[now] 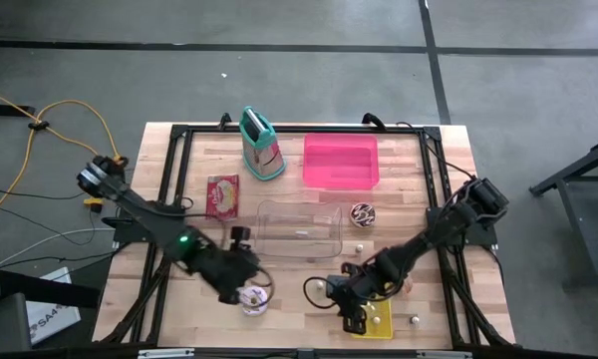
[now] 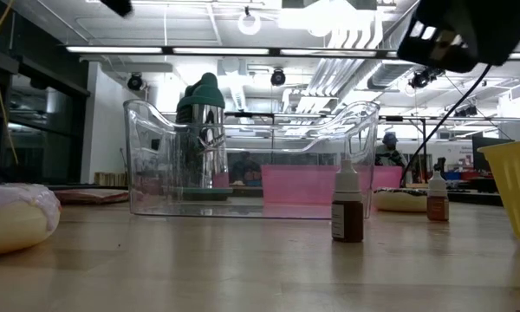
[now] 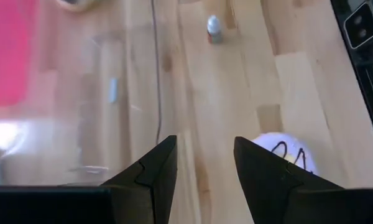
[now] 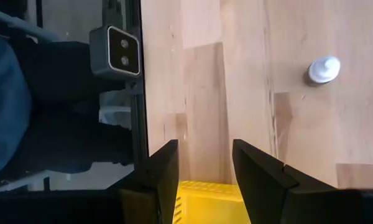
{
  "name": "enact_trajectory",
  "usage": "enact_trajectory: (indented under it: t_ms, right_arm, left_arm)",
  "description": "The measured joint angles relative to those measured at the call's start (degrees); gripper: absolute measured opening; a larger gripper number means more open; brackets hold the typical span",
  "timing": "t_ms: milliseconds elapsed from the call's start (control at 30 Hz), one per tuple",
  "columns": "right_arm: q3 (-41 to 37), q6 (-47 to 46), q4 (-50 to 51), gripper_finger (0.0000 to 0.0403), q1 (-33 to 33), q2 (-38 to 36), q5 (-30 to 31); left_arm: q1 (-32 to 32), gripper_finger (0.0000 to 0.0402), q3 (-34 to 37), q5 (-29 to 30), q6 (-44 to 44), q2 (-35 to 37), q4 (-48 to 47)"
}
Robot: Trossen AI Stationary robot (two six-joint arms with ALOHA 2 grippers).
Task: Pick & Place Food Item
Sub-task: Put the bottom orange food coloring bottle into the yellow bin
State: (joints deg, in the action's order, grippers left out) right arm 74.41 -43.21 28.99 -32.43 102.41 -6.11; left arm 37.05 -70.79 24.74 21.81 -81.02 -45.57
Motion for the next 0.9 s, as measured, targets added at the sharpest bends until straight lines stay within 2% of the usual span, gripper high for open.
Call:
enact_trajectory:
  t_ms: [167,267,400,900]
  right_arm:
    - [0.0,2.6,-1.1,0.0139,1.7,0.0,0.2]
    - [0.0,3.9,-1.6,0.0139,2.6,0.0,1.0]
    - [0.0,4.6,-1.5,0.0139,3.7,0.0,2.7]
    - [0.0,10.5,-2.8,0.0139,4.8,0.0,5.1]
  left_arm:
    - [5.6,0.0152,8.8,10.5,7.6,7.4,1.3]
    - [6.7,0.0152,13.8,13.8,12.1,11.1,2.9]
    - [6.7,0.0152,16.7,14.5,15.2,13.1,3.5]
    - [6.3,0.0152,17.0,13.4,15.5,12.8,6.1]
